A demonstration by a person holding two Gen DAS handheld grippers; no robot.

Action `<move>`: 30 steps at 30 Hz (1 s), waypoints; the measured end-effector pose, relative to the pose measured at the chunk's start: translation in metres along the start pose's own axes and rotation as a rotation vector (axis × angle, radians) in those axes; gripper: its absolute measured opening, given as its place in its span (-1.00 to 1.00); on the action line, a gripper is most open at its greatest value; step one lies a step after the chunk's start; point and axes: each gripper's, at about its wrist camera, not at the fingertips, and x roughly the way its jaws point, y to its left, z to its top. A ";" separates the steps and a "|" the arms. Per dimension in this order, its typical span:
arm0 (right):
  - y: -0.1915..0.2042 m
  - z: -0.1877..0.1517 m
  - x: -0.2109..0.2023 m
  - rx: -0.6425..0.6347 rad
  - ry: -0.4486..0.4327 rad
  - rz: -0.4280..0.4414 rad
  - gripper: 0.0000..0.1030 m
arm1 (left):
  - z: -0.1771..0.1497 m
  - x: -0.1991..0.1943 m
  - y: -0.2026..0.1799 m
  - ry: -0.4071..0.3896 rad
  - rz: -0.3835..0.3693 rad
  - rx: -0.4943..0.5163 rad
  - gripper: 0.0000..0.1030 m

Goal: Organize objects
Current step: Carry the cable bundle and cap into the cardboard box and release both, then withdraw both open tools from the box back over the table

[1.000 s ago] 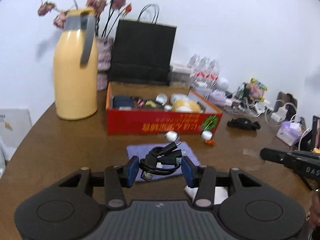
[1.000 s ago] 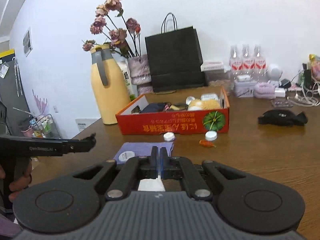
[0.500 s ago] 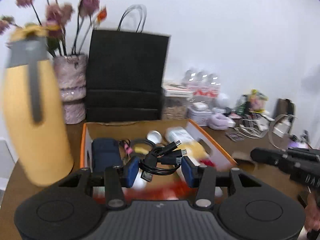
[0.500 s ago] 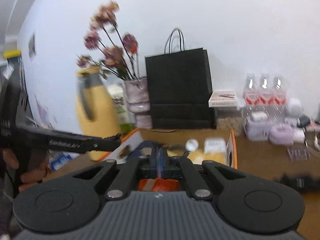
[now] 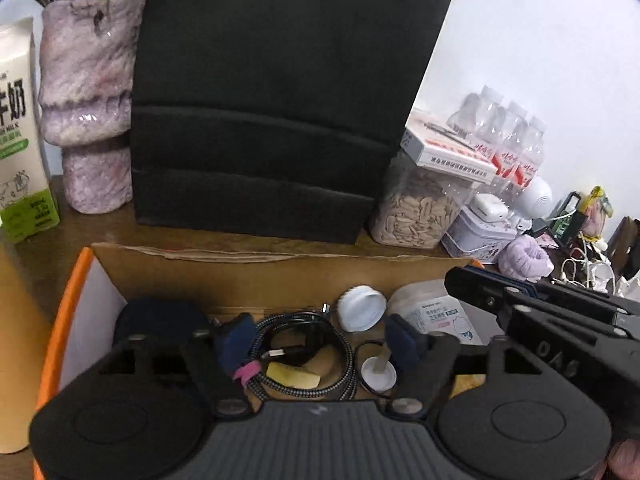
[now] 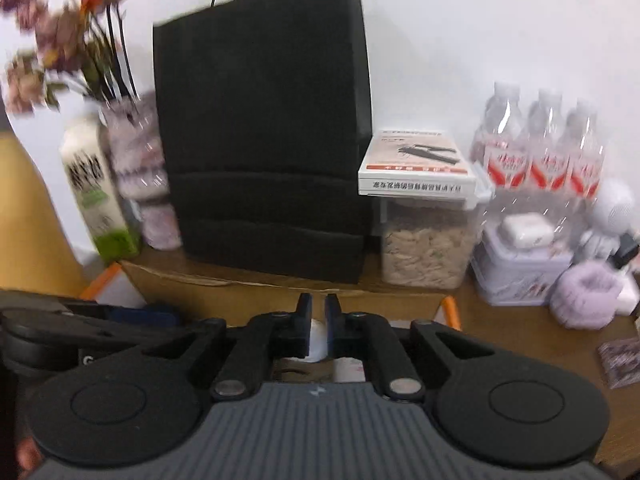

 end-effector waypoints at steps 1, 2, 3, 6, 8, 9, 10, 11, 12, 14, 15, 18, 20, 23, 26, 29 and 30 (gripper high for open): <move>-0.001 0.000 -0.005 0.005 -0.004 0.011 -0.77 | 0.001 -0.006 -0.001 -0.007 0.007 0.010 0.47; -0.001 -0.002 -0.013 0.001 -0.014 0.010 -0.61 | 0.001 -0.014 -0.001 -0.018 0.019 0.021 0.47; -0.001 -0.002 -0.021 -0.004 -0.024 0.011 -0.36 | 0.001 -0.025 -0.002 -0.036 0.025 0.034 0.49; 0.002 0.001 -0.050 -0.017 -0.048 0.033 -0.13 | 0.001 -0.062 -0.003 -0.071 0.011 0.041 0.60; 0.009 -0.003 -0.074 -0.051 -0.045 0.054 -0.08 | -0.005 -0.091 -0.009 -0.084 -0.003 0.063 0.61; 0.014 -0.006 -0.087 -0.075 -0.045 0.059 0.05 | -0.013 -0.108 -0.013 -0.092 -0.008 0.087 0.66; 0.018 -0.010 -0.099 -0.097 -0.047 0.062 0.14 | -0.024 -0.123 -0.016 -0.103 0.001 0.111 0.71; 0.023 -0.018 -0.115 -0.122 -0.052 0.066 0.35 | -0.041 -0.143 -0.021 -0.130 0.010 0.150 0.73; 0.028 -0.028 -0.132 -0.142 -0.063 0.074 0.49 | -0.061 -0.163 -0.026 -0.170 -0.002 0.202 0.75; 0.036 -0.049 -0.161 -0.170 -0.070 0.088 0.53 | -0.101 -0.195 -0.033 -0.225 -0.024 0.255 0.78; 0.042 -0.065 -0.176 -0.183 -0.067 0.091 0.56 | -0.123 -0.210 -0.036 -0.226 -0.033 0.261 0.78; 0.053 -0.105 -0.216 -0.187 -0.060 0.115 0.83 | -0.175 -0.246 -0.037 -0.232 -0.055 0.205 0.78; 0.059 -0.135 -0.243 -0.170 -0.053 0.128 0.99 | -0.206 -0.263 -0.034 -0.233 -0.044 0.160 0.78; 0.063 -0.178 -0.286 -0.096 -0.056 0.077 0.99 | -0.249 -0.287 -0.028 -0.214 0.051 0.085 0.78; 0.063 -0.215 -0.318 -0.034 -0.048 0.073 0.99 | -0.285 -0.311 -0.025 -0.215 0.121 0.068 0.79; 0.065 -0.244 -0.330 -0.025 0.017 0.076 0.97 | -0.304 -0.321 -0.026 -0.185 0.144 0.102 0.79; 0.066 -0.251 -0.333 -0.030 0.038 0.065 0.97 | -0.307 -0.321 -0.025 -0.178 0.150 0.103 0.79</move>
